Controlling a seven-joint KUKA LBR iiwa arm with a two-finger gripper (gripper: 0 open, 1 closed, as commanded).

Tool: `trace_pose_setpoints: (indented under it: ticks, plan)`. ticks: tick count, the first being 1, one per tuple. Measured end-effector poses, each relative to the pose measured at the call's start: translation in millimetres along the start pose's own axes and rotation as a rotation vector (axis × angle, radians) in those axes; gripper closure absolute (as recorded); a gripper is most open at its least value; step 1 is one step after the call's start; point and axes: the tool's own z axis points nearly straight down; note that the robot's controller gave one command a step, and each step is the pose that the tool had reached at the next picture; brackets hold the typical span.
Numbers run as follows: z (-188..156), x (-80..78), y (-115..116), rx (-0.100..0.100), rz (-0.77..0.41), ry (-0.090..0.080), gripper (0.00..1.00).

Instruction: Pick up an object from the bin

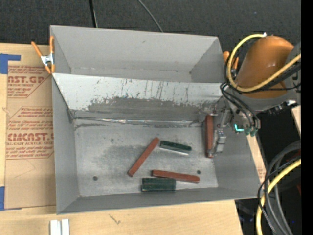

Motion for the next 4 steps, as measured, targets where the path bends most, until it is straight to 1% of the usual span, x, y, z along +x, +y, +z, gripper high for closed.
trace_pose_setpoints:
  ticks: [1,2,3,4]
  plan:
    - [-4,-1.8,0,0.001,-0.001,-0.008,0.00]
    - [38,-7.9,8,0.002,-0.076,-0.013,0.00]
    - [126,-5.0,26,0.000,-0.010,-0.007,1.00]
    - [126,-5.0,26,0.000,-0.010,-0.007,1.00]
